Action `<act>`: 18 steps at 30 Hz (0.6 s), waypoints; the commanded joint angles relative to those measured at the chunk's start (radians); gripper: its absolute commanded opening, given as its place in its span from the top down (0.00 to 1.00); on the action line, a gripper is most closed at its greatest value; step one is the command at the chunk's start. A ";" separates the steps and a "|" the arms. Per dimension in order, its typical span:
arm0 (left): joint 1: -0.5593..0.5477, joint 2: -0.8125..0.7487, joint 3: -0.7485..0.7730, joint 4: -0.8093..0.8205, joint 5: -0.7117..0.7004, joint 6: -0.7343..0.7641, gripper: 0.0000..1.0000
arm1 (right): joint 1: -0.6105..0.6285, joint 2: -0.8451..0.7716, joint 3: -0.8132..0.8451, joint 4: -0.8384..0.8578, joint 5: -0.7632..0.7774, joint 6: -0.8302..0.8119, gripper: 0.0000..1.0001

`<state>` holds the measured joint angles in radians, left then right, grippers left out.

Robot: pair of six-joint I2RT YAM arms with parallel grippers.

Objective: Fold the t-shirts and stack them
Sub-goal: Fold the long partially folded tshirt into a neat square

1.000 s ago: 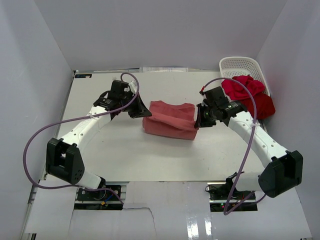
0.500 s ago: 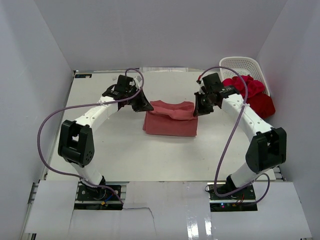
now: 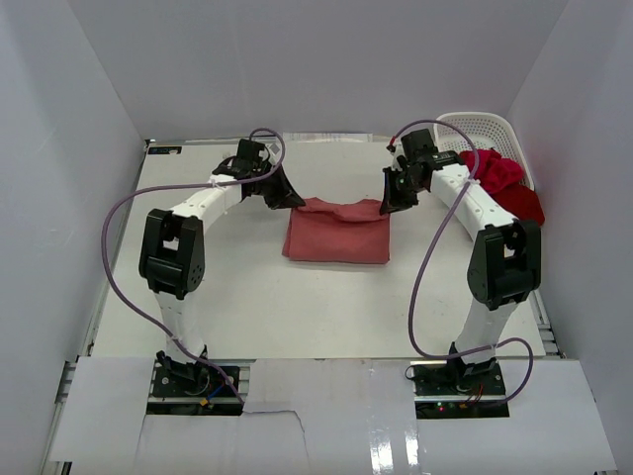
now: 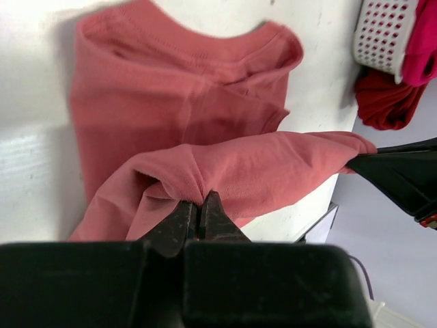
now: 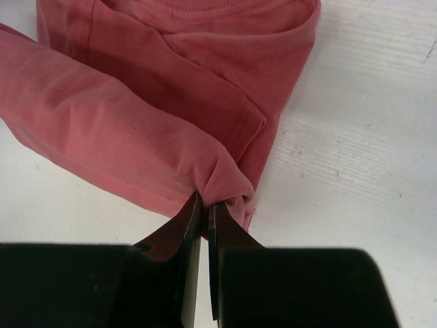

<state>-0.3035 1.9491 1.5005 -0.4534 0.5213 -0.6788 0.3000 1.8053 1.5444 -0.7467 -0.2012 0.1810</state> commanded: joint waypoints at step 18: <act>0.037 0.240 0.283 0.010 0.037 -0.039 0.92 | -0.081 0.391 0.468 0.041 -0.089 -0.031 0.92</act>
<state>-0.2810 2.1735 1.7306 -0.4446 0.5411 -0.7109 0.2314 2.1525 1.9358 -0.7315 -0.2752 0.1635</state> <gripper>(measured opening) 0.073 0.089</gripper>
